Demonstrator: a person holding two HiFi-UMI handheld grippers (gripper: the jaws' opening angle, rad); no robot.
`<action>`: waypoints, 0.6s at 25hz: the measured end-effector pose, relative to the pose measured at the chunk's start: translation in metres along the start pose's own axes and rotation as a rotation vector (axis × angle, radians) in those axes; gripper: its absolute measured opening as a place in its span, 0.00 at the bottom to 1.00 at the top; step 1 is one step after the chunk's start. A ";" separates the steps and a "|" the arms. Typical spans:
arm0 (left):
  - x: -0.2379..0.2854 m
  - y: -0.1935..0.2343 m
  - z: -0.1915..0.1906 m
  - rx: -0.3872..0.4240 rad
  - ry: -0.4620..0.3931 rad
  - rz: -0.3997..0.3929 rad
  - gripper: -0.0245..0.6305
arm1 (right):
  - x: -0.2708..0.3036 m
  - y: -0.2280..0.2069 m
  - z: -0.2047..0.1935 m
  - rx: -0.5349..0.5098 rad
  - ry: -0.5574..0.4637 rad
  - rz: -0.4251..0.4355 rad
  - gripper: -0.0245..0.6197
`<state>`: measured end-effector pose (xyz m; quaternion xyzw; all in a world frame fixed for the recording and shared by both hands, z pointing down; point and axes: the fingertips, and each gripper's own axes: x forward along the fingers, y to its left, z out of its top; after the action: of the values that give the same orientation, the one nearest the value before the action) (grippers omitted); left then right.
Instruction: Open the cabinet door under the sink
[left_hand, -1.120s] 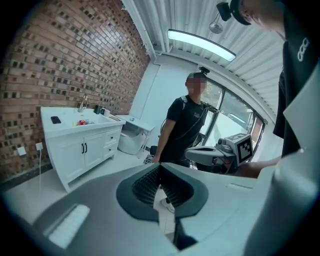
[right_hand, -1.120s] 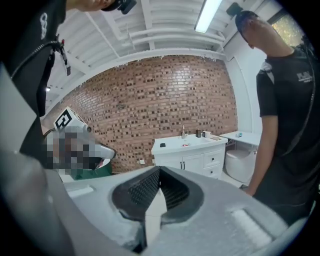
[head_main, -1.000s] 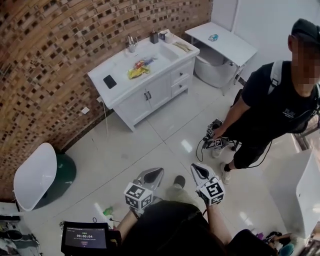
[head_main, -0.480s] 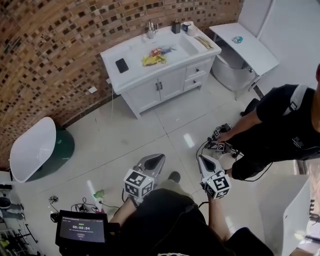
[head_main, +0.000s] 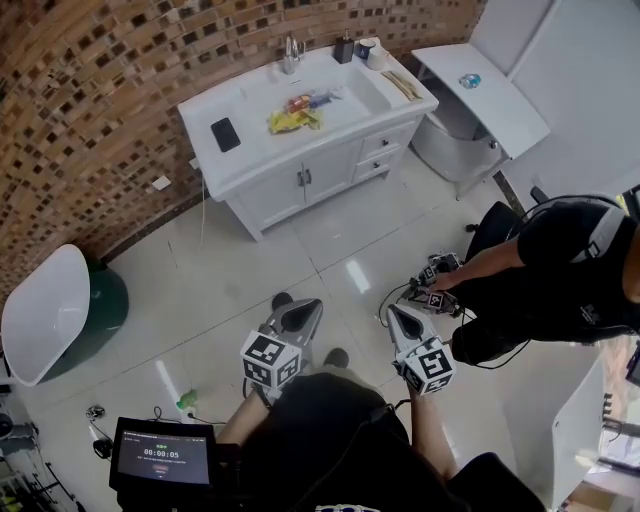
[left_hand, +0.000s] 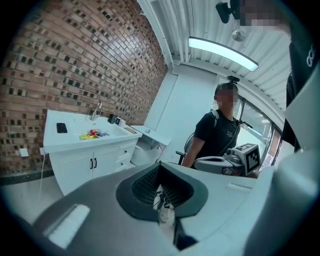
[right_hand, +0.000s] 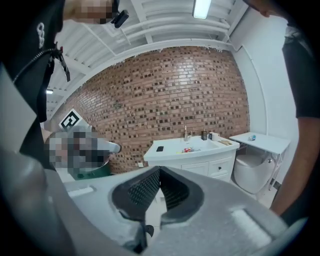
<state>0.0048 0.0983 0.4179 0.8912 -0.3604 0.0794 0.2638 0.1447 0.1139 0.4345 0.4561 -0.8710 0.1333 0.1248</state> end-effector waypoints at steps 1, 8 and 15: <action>0.006 0.011 0.006 0.005 -0.001 -0.007 0.06 | 0.012 -0.004 0.003 -0.002 0.004 -0.007 0.02; 0.031 0.096 0.048 0.005 0.004 -0.058 0.06 | 0.105 -0.009 0.047 -0.024 0.025 -0.046 0.02; 0.040 0.184 0.086 -0.001 -0.010 -0.062 0.06 | 0.188 0.002 0.073 -0.086 0.103 -0.027 0.02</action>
<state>-0.0956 -0.0816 0.4345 0.9023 -0.3338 0.0665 0.2647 0.0317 -0.0534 0.4296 0.4547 -0.8620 0.1172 0.1910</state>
